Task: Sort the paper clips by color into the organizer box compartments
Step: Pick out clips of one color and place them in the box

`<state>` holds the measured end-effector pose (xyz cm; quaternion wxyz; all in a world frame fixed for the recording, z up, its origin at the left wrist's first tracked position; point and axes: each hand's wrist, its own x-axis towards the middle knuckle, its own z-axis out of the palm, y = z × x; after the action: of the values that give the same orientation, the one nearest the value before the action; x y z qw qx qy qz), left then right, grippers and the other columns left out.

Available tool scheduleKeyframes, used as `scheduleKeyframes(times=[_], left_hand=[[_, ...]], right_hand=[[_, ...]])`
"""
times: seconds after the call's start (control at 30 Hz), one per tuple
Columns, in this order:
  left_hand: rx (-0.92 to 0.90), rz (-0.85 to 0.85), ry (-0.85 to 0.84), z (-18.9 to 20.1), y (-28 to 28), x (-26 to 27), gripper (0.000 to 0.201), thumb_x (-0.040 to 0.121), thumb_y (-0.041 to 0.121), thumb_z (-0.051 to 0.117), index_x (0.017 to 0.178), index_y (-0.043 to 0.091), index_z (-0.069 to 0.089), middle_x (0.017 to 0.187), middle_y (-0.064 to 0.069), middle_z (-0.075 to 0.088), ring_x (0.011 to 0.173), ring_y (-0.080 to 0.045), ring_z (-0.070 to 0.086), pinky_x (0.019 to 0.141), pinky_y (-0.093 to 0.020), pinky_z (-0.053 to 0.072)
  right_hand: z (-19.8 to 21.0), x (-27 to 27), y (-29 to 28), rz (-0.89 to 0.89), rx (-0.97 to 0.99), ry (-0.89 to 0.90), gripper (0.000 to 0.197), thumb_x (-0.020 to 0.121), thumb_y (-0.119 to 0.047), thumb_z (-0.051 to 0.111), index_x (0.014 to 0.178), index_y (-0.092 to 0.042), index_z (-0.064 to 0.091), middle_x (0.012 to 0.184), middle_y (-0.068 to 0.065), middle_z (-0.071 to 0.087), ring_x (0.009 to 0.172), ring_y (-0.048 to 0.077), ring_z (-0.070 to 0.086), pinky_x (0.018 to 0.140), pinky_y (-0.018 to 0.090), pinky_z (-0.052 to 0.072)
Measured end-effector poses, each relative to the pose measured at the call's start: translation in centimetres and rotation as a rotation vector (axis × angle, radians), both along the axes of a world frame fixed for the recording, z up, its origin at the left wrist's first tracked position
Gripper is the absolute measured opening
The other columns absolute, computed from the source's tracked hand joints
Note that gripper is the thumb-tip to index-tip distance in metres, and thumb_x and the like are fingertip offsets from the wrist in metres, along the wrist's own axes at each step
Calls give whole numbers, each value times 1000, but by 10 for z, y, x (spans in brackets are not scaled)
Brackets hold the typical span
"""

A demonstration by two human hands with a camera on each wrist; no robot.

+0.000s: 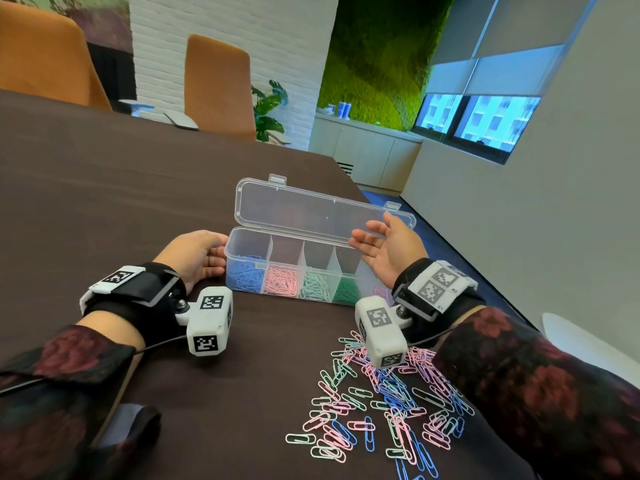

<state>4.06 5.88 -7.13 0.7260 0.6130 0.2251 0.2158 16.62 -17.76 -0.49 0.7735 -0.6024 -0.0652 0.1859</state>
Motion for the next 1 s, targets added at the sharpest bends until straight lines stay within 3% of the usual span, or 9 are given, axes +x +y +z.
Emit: scheduleKeyframes(times=[0.13,0.23,0.37,0.43,0.67,0.8,0.9,1.0], left_hand=[[4,10,7,-1,3,2,12,91,12,51,84,10,60,62,0,51,54,-12,45,42,-13,43],[8,7,13,-2,4,4,11,90,14,52,84,11,60,65,0,50,56,-11,45,42,-13,43],[3,13,27,-4,6,6,11,89,15,52,83,12,61,58,4,51,53,-9,45,42,-12,43],[-1,8,28,-5,7,6,10,89,15,53,83,11,61,57,5,51,51,-8,46,42,-12,43],[-11,10,15,-6,6,6,12,88,13,53,80,11,61,52,7,51,42,-4,47,41,-11,43],[-8,6,17,-7,7,6,11,87,13,53,81,10,61,59,3,50,47,-6,47,41,-12,43],[-4,-2,18,-7,8,6,10,87,14,53,83,10,61,62,2,50,49,-7,46,41,-12,43],[-3,-9,8,-5,6,5,10,89,14,52,82,11,60,61,2,52,50,-8,47,42,-13,44]], right_hand=[[12,-10,-28,93,-125,-228,15,97,-12,44,83,-12,52,76,7,60,68,20,60,74,32,50],[17,-8,-64,263,-490,-454,17,93,1,47,85,-12,54,72,5,60,56,12,57,55,25,48],[5,-4,-111,525,-1087,-577,15,88,0,59,92,-15,57,75,0,56,61,10,54,55,25,46],[-5,-5,-128,593,-1257,-547,16,86,-7,64,96,-17,57,78,0,55,62,10,52,57,26,47],[-27,-14,-133,646,-1339,-528,28,81,-9,71,99,-23,56,85,-2,54,69,10,51,53,19,43],[-31,-15,-119,642,-1367,-610,16,85,-10,67,87,-21,56,73,-7,55,59,6,50,51,14,40],[-30,-13,-113,662,-1376,-625,19,85,-5,65,78,-21,57,69,-7,57,55,4,49,51,15,42],[-30,-10,-114,666,-1313,-578,23,84,0,64,79,-21,56,67,-4,57,47,2,50,47,17,42]])
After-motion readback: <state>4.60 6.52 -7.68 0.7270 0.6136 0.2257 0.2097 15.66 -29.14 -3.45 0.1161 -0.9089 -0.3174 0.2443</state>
